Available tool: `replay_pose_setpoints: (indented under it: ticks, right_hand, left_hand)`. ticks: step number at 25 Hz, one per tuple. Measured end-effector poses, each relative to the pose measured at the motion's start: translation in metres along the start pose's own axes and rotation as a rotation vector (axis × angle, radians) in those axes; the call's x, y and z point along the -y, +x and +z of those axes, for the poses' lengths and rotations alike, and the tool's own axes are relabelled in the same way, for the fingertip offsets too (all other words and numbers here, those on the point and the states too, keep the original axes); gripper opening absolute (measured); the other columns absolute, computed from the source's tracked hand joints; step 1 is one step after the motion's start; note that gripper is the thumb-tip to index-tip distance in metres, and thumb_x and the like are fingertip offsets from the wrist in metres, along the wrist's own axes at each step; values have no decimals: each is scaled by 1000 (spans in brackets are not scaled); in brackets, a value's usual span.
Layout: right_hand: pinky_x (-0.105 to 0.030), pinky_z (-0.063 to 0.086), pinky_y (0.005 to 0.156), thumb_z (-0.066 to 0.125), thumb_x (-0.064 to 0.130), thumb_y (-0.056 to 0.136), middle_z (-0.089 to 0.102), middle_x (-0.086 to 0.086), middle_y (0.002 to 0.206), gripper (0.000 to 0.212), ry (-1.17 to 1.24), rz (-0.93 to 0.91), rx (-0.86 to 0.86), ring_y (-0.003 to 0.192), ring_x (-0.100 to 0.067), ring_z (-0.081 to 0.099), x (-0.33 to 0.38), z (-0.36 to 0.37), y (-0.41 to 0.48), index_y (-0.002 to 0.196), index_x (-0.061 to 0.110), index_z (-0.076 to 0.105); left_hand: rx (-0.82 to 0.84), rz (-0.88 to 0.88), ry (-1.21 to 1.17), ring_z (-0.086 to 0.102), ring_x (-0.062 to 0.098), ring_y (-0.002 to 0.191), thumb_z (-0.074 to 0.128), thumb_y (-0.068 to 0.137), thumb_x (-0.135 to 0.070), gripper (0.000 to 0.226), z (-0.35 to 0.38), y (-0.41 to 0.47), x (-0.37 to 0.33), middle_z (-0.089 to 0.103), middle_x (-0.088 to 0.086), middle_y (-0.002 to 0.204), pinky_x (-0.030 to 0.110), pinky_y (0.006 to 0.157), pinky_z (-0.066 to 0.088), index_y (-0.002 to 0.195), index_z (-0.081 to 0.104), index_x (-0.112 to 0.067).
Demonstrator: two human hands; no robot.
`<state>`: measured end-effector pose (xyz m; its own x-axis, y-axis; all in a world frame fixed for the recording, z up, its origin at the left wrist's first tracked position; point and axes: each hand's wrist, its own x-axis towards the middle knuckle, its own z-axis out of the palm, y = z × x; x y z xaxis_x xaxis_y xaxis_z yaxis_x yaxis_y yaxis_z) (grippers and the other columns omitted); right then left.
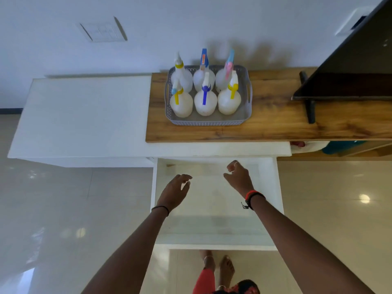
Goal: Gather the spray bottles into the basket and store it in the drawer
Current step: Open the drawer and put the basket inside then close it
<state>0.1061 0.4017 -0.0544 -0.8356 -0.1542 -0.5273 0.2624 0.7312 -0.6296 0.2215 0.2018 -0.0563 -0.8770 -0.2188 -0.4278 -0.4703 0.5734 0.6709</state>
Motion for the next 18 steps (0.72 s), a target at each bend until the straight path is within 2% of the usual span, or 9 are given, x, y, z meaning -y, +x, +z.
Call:
replay_pose_setpoints:
  ticks: [3,6,9,11,12,15,18]
  right_hand:
    - [-25,42,69,55,5,81,59,-5,87,7,142,112,-185,82,-21,54,29,-23,37,83,11,52]
    - [-37,46,76,52,8,85,57,-9,87,16,246,191,-314,86,-22,53,46,-53,81,72,14,47]
    - [-44,51,85,48,7,85,59,-11,91,7,328,236,-369,90,-26,58,57,-82,127,82,12,52]
    - [-40,53,85,46,9,88,61,-12,97,8,376,253,-401,91,-27,58,63,-96,156,89,12,53]
    - [-35,52,80,45,9,89,60,-13,101,8,414,257,-416,91,-26,57,66,-102,169,88,13,52]
    - [-20,39,62,41,12,94,53,-9,103,19,405,257,-349,77,-16,51,74,-120,205,77,21,45]
    - [-18,33,59,40,15,96,45,-1,79,29,290,244,-177,61,-4,36,82,-126,235,69,25,38]
  left_hand:
    - [-92,24,-33,64,14,100,52,94,-15,19,-38,33,-6,66,3,110,34,94,51,108,64,-14]
    - [-249,0,-90,64,23,98,52,95,-14,18,-72,72,-13,69,10,107,35,90,50,105,65,-8]
    - [-394,-118,-176,63,29,100,50,95,-17,22,-100,115,-18,70,15,105,35,89,48,106,65,-5]
    - [-446,-195,-209,61,32,103,47,96,-19,26,-117,146,-20,68,19,107,33,88,45,108,64,-3]
    - [-458,-231,-230,60,32,106,45,97,-20,28,-124,160,-22,67,19,110,32,89,43,110,63,-2]
    - [-479,-341,-325,56,32,115,41,97,-19,34,-140,201,-24,63,19,120,36,98,43,118,59,0]
    - [-460,-402,-324,53,34,122,38,99,-19,38,-148,236,-26,59,21,129,38,102,41,123,56,4]
